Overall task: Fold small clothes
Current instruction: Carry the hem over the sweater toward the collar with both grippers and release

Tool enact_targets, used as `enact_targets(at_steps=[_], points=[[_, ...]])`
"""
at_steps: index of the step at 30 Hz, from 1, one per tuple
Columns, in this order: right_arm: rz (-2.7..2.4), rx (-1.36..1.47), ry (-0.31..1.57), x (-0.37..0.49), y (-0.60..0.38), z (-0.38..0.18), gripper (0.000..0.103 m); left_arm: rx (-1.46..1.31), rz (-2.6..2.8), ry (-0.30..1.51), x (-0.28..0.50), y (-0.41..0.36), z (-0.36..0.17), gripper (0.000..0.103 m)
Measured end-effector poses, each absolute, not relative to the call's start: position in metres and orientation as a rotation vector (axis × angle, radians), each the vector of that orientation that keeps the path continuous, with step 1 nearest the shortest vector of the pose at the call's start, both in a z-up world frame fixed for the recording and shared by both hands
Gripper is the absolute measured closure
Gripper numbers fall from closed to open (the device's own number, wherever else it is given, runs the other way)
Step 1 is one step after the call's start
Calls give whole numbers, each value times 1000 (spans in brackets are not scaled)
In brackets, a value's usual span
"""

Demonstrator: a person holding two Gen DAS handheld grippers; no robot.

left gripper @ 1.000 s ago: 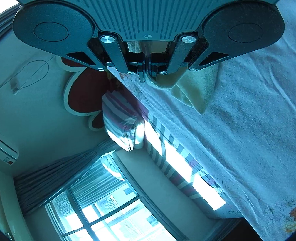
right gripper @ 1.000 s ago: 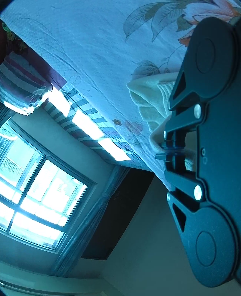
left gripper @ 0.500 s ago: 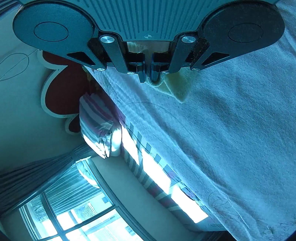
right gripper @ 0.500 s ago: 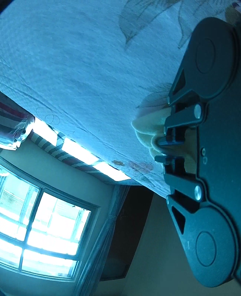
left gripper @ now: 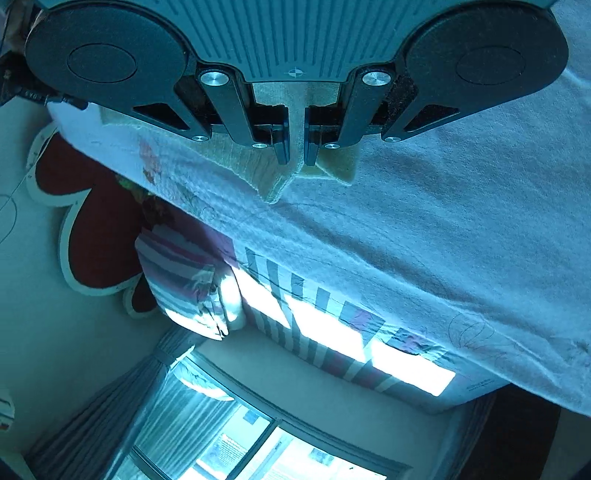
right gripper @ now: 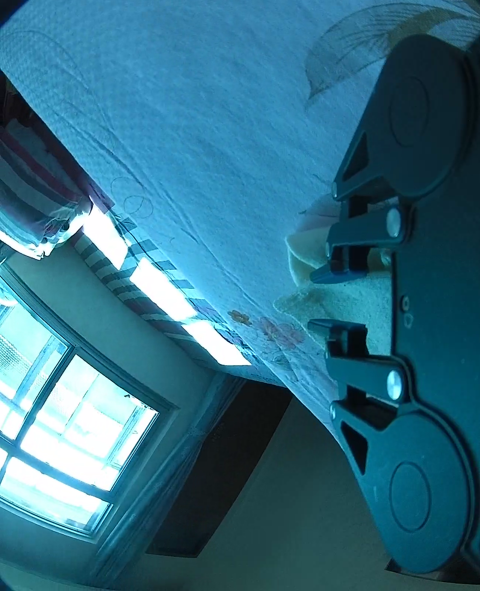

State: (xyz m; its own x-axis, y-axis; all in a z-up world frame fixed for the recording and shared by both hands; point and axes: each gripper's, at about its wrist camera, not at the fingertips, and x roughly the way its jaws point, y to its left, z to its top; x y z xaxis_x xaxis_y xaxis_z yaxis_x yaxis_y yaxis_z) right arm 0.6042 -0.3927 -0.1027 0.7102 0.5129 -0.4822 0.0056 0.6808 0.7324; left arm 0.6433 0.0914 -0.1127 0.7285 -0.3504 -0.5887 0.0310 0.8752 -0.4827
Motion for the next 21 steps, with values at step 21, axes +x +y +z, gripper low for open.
enact_targets(at_steps=[21], points=[[185, 450, 785, 620, -355, -95, 99, -243, -225, 766, 655, 77, -102, 100]])
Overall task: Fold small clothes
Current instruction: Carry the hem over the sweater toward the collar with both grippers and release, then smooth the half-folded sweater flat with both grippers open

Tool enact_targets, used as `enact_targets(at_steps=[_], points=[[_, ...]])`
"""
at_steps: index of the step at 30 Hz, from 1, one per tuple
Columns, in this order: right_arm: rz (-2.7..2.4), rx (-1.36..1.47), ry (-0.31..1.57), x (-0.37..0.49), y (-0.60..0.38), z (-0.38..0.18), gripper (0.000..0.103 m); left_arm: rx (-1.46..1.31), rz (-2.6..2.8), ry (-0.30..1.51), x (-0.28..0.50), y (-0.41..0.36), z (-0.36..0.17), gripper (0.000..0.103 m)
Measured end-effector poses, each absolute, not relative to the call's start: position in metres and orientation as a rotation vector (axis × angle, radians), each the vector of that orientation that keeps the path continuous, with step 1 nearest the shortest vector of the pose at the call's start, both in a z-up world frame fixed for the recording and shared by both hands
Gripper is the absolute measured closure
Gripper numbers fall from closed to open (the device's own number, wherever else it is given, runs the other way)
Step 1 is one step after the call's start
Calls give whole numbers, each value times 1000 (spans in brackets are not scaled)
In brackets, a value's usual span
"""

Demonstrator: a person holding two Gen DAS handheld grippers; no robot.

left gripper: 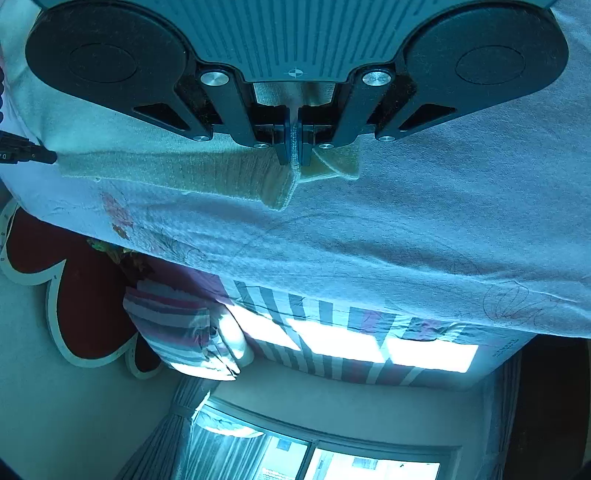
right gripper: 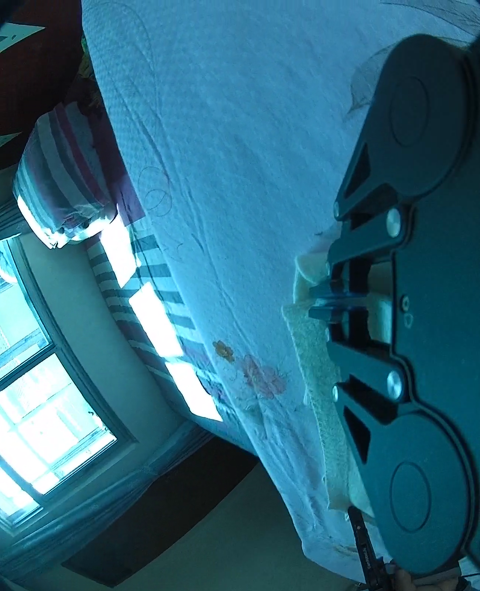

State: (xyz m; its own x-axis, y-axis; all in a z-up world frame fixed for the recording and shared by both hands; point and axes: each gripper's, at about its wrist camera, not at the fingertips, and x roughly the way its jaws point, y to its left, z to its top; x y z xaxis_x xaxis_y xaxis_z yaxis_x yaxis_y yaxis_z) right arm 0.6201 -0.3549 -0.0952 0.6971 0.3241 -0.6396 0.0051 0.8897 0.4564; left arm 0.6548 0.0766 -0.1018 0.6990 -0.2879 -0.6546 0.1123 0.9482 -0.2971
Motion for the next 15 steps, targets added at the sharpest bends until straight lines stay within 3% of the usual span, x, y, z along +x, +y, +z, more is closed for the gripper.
enact_targets(at_steps=[3, 8, 10, 12, 15], points=[[147, 455, 734, 611, -354, -87, 85, -262, -150, 702, 631, 86, -90, 99], [265, 370, 676, 584, -311, -65, 83, -115, -237, 640, 606, 39, -73, 98], [342, 284, 687, 588, -270, -65, 82, -99, -285, 642, 606, 14, -73, 89], [393, 209, 699, 593, -235, -67, 83, -110, -308, 636, 605, -3, -74, 71], [459, 164, 737, 601, -197, -77, 86, -104, -350, 660, 604, -24, -81, 69]])
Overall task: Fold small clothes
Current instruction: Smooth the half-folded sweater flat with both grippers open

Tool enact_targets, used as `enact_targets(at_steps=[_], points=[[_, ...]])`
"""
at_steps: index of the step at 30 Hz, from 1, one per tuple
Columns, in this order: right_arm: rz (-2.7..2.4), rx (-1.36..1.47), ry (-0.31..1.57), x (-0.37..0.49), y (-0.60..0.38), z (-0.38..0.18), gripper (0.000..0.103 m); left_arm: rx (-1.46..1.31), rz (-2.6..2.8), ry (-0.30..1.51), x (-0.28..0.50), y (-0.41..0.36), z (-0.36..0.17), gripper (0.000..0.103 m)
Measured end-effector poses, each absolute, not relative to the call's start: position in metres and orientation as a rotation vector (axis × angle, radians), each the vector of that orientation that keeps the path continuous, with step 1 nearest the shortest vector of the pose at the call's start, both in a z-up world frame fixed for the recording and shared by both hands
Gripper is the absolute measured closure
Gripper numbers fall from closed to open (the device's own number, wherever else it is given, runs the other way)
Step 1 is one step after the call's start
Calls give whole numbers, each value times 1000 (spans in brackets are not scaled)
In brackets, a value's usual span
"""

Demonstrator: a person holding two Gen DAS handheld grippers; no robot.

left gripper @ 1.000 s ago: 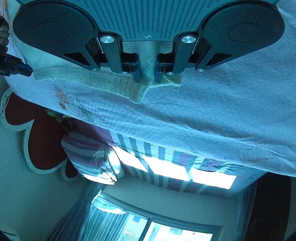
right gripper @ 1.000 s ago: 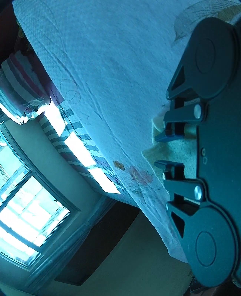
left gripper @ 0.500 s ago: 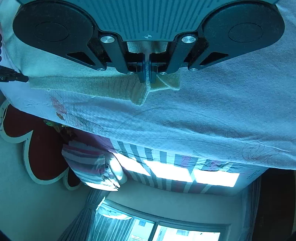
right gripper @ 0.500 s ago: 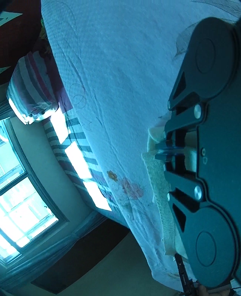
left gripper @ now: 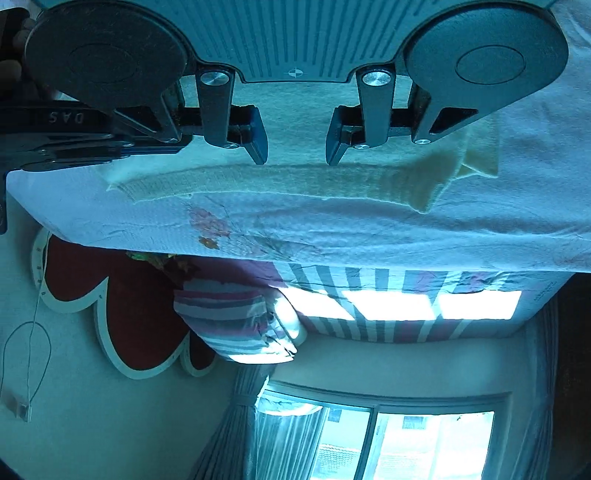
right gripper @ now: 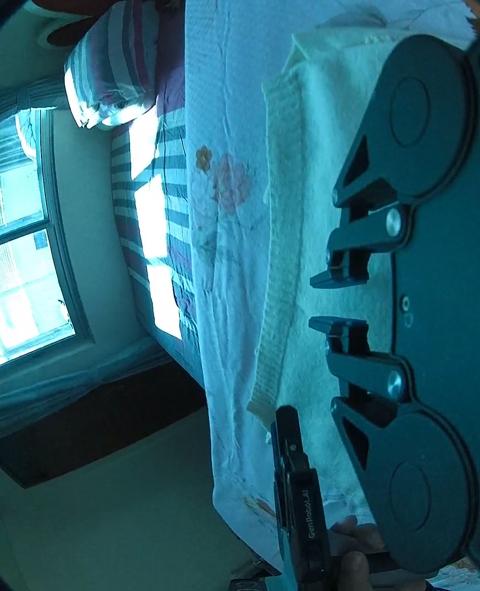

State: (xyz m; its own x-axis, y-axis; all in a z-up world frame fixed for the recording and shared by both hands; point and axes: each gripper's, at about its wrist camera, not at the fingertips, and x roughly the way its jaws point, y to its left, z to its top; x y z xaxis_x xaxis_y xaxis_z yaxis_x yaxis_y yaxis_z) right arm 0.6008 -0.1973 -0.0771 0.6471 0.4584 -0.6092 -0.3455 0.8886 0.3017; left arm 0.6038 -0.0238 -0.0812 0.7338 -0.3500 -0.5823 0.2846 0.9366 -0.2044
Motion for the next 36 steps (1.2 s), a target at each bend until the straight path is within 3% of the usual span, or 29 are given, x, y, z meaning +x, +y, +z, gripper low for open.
enact_targets(at_steps=[7, 10, 14, 15, 16, 17, 23, 29, 32, 34, 36], points=[[371, 69, 747, 596, -216, -90, 92, -21, -268, 687, 594, -7, -100, 69], [293, 101, 752, 594, -262, -92, 103, -2, -241, 683, 587, 16, -99, 69], [204, 119, 744, 589, -311, -88, 103, 11, -194, 692, 585, 34, -93, 69], [160, 120, 745, 588, -320, -87, 99, 3, -179, 699, 587, 36, -90, 69], [121, 112, 753, 588, -325, -87, 77, -8, -165, 692, 588, 35, -85, 69], [99, 129, 759, 588, -332, -88, 75, 6, -168, 666, 586, 29, -78, 69], [243, 158, 655, 585, -314, -69, 77, 69, -230, 641, 609, -7, -66, 69], [234, 64, 746, 628, -284, -88, 80, 25, -182, 713, 644, 8, -91, 69], [184, 198, 764, 632, -316, -94, 87, 35, -152, 697, 625, 11, -79, 68], [187, 192, 738, 615, -320, -83, 75, 42, -203, 669, 597, 5, -69, 63], [213, 179, 714, 591, -314, -72, 75, 74, -249, 646, 565, -12, -65, 50]])
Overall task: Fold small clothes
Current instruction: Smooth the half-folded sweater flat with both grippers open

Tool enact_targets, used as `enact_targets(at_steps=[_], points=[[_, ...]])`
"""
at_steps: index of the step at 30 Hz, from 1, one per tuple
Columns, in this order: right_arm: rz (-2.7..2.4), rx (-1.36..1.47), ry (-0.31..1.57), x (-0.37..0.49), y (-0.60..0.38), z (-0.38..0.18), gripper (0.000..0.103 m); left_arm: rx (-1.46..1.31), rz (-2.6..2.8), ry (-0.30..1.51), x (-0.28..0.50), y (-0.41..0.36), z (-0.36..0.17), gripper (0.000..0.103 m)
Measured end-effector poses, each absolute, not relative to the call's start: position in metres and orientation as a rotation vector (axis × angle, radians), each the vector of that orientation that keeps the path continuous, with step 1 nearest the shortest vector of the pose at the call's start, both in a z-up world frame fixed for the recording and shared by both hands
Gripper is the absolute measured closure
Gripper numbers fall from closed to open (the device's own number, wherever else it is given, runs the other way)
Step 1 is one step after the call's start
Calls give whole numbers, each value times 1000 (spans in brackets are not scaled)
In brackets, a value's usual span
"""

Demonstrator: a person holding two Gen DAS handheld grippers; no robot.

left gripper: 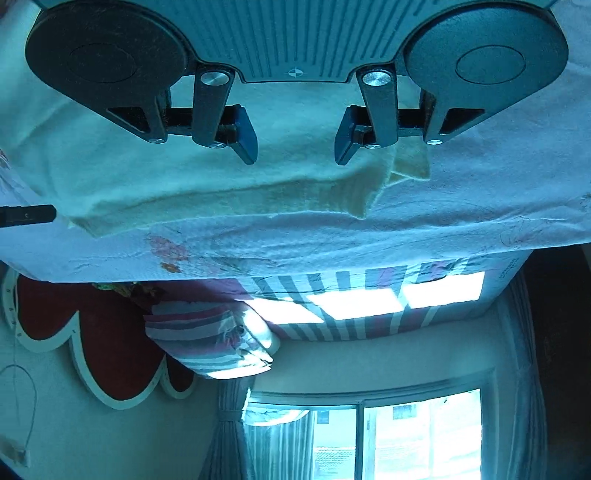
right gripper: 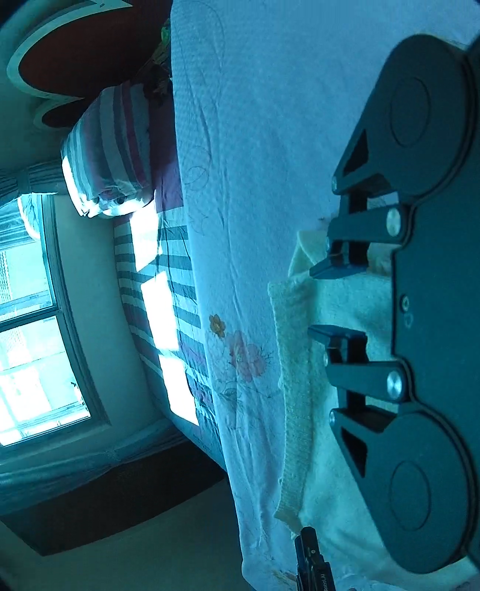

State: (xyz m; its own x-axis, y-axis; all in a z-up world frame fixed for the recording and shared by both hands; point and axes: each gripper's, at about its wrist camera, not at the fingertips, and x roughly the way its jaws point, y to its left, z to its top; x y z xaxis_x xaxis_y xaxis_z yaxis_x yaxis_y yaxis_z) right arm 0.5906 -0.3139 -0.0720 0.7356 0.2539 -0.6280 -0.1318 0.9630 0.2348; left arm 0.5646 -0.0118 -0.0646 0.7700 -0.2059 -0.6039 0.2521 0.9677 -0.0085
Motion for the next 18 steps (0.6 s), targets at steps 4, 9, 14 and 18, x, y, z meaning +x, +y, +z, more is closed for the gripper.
enact_targets(at_steps=[4, 9, 14, 18], points=[[338, 166, 716, 521, -275, -64, 75, 75, -316, 628, 488, -46, -60, 49], [418, 71, 716, 447, -218, -65, 76, 98, -297, 666, 432, -67, -66, 49], [460, 11, 723, 436, -180, -72, 76, 30, -301, 722, 434, -61, -77, 49], [458, -30, 769, 443, -164, -89, 78, 93, -298, 740, 428, -62, -96, 49]])
